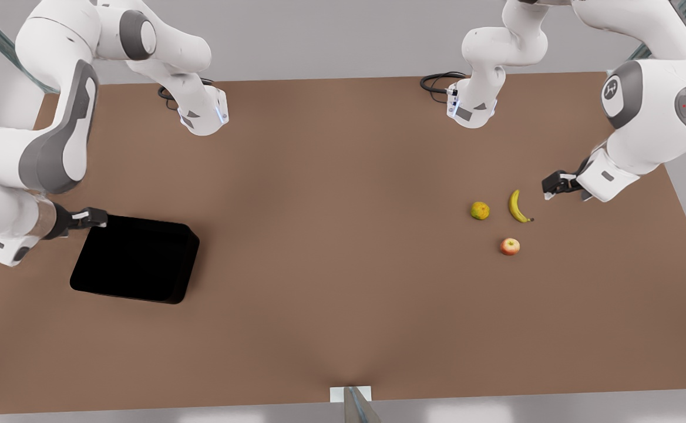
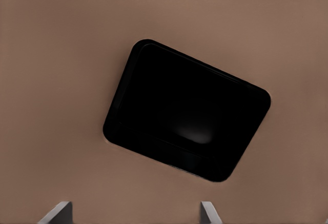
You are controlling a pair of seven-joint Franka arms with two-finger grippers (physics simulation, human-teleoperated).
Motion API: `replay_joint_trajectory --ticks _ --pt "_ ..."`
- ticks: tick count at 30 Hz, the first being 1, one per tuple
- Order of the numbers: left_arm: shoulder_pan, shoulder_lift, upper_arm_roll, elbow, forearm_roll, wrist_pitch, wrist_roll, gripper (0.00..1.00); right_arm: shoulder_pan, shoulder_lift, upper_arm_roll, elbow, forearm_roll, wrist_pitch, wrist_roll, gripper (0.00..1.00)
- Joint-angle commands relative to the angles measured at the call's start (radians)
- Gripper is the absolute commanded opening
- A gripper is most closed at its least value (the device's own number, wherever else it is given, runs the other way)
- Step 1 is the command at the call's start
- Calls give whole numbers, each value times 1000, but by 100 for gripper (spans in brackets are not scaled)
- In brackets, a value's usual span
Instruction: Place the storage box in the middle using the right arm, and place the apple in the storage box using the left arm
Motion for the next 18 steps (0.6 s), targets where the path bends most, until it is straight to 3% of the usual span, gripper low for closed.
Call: replay_joint_trajectory --ticks 1,4,7,11,14,17,18 --pt "-2 0 0 0 0 0 0 100 0 -18 1 -23 -3 13 0 100" --pt "-3 18 -2 9 -6 -15 2 100 -13 -16 -1 -69 -29 41 2 100" --pt "27 165 8 143 -17 -193 -90 100 -200 25 -1 -246 -109 243 -3 100" --pt "49 304 71 134 -442 -84 -768 100 -231 -45 -35 -590 -98 586 51 100" --pt "53 339 74 -4 -722 136 -989 100 -250 38 -35 -592 -40 687 75 100" --pt "47 328 155 -214 -1065 241 -999 100 -297 68 -33 -609 -28 705 64 100" --pt "30 298 167 -279 -1083 273 -999 100 -298 85 -33 -609 -25 719 67 100"
